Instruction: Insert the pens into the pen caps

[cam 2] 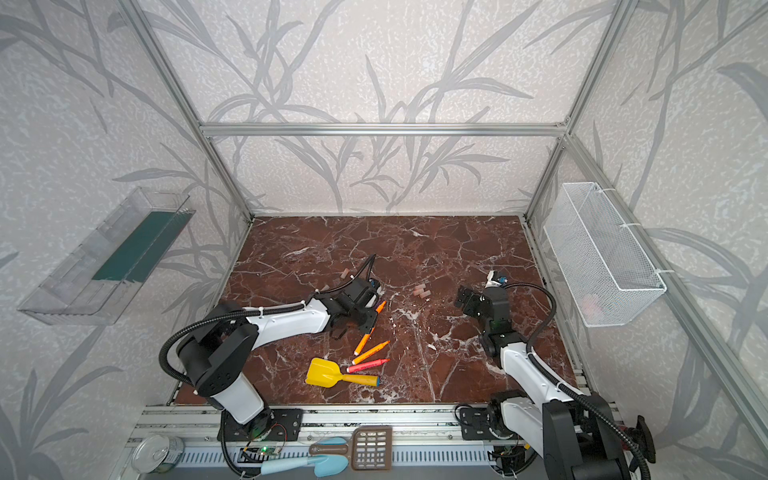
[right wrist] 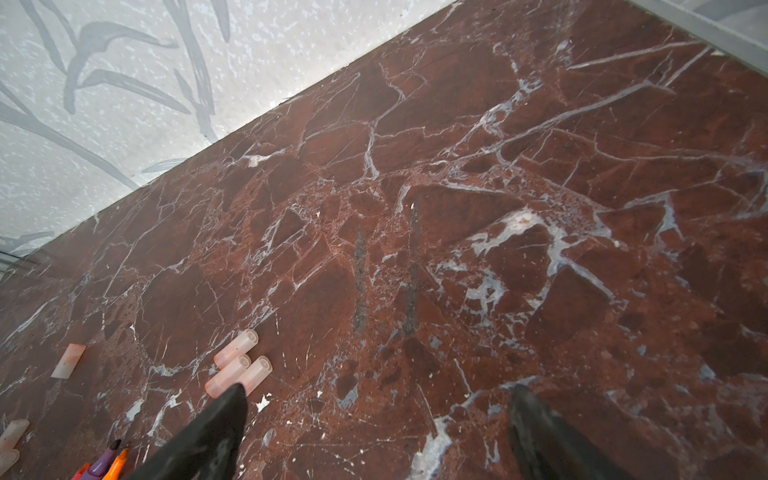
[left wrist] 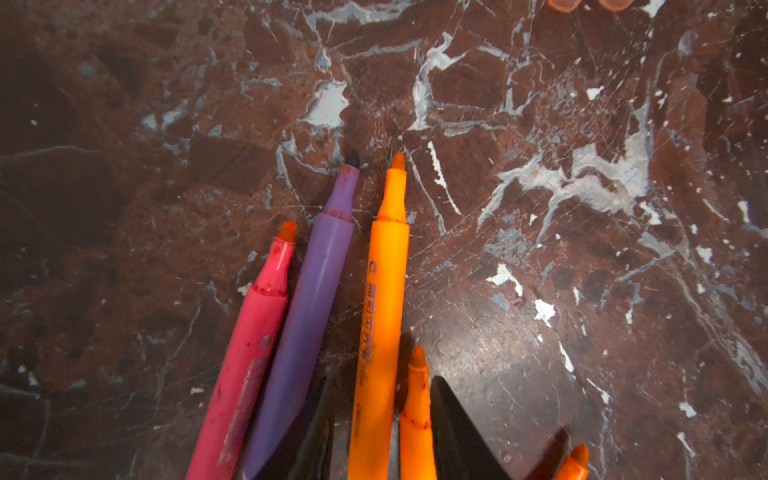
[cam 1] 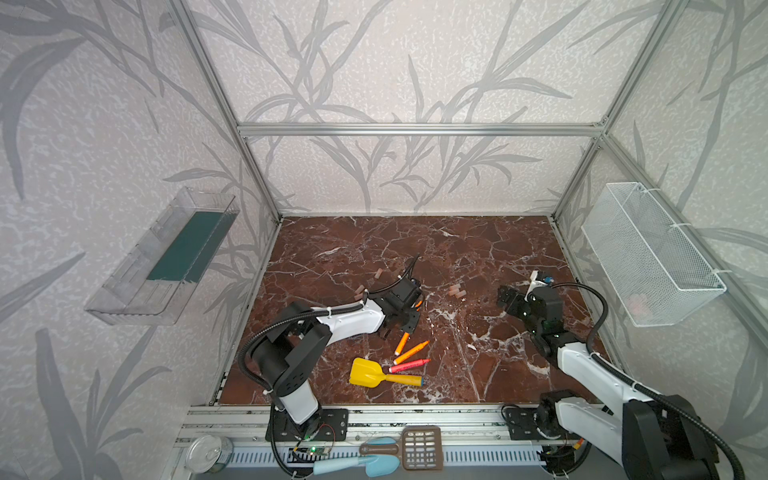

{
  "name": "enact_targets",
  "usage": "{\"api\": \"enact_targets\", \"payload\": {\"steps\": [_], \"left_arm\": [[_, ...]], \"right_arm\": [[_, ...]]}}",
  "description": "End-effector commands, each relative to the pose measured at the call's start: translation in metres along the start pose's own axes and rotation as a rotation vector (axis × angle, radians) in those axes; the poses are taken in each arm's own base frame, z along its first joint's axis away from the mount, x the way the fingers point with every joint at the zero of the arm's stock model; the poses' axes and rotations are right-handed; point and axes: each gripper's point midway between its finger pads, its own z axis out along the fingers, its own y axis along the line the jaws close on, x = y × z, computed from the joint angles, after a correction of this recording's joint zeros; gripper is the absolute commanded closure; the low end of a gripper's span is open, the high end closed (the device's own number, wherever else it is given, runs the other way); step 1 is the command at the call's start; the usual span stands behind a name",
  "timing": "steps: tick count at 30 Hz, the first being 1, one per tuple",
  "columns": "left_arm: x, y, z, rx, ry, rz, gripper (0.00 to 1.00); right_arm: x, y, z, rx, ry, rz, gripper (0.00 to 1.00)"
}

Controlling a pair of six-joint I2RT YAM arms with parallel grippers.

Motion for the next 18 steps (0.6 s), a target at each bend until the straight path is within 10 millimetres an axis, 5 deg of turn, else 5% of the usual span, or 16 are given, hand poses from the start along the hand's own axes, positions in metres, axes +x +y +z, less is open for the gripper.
{"api": "enact_targets", "payload": {"steps": [1,18], "left_arm": [[-0.001,0.002,0.005,-0.029,0.026,0.011,0.63],[-0.003,0.008,0.023,-0.083,0.065,-0.021,0.65]], "right_arm": [[-0.013,0.008,-0.001,-0.019,-0.026,-0.008,0.05],[-0.012,0.008,-0.001,-0.024,-0.025,-0.009,0.05]]}}
